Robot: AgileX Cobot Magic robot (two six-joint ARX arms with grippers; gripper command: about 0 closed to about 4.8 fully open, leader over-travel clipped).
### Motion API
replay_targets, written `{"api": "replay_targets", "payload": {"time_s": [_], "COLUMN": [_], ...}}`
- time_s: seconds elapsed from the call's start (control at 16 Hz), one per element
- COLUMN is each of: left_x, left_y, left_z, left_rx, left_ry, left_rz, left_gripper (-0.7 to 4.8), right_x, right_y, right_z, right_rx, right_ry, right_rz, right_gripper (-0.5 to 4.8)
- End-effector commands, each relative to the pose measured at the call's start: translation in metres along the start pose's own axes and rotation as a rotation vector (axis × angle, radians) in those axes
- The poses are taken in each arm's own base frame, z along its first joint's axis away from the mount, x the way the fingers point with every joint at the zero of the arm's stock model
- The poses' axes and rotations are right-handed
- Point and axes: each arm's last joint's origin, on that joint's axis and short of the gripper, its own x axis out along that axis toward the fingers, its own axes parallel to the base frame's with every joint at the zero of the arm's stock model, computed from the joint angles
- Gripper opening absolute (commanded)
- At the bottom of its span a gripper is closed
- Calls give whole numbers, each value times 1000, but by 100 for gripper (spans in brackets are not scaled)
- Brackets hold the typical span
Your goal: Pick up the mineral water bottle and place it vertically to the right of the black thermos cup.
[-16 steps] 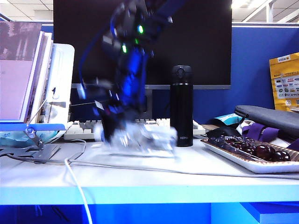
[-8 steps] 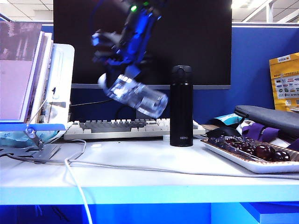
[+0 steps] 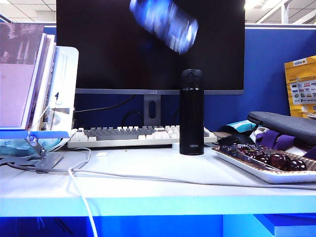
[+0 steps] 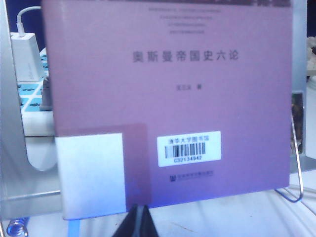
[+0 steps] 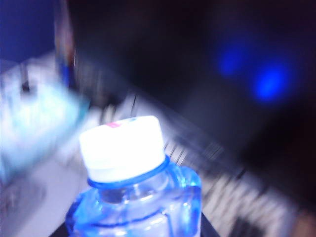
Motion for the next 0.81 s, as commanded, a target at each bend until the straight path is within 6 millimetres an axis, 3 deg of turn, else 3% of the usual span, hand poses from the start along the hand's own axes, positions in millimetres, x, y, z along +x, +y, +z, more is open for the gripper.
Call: {"api": "replay_targets", "payload": {"time_s": [0.06, 0.31, 0.56, 0.81], "left_x": [0, 0, 0, 0], "left_y": [0, 0, 0, 0], "left_z": [-1, -1, -1, -1], "left_rx": [4, 4, 4, 4], "left_ry": [7, 7, 7, 7], "left_rz": [-5, -5, -5, -5], "left_gripper": [-4, -4, -4, -4], "right_x": [-71, -163, -252, -307], "right_y": [-7, -12, -13, -13], "right_z": [35, 55, 56, 46], "right_rx": [1, 5, 15, 26], "right_ry": [-184, -328, -416, -441], "right_rz": [-51, -95, -170, -227], "right_gripper": [237, 238, 238, 238]}}
